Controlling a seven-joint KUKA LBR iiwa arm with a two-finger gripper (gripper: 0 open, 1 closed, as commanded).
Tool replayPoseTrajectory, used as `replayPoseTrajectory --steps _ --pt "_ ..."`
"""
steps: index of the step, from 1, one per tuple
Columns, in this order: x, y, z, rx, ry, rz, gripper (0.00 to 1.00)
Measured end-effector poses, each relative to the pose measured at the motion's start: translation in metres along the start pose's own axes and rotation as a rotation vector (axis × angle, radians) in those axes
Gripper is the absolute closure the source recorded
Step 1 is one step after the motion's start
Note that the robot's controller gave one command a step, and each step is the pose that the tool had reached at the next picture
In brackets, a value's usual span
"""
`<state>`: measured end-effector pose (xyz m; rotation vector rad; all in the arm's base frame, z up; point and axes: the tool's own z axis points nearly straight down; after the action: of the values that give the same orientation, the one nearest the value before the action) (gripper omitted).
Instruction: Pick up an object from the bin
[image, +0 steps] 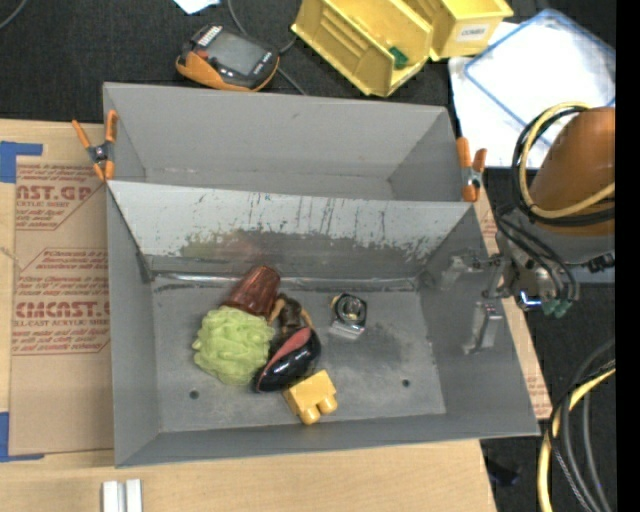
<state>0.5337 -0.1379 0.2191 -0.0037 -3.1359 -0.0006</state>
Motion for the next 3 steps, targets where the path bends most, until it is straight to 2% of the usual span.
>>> replayPoseTrajectory --steps 1,2,3 --pt "-0.002 0.001 -0.005 0.001 -0.008 -0.002 0.0" --pt "-0.051 0.068 0.121 0.001 -0.011 -0.003 0.0" --pt "-0.055 0.069 0.081 0.005 -0.015 -0.05 0.0"
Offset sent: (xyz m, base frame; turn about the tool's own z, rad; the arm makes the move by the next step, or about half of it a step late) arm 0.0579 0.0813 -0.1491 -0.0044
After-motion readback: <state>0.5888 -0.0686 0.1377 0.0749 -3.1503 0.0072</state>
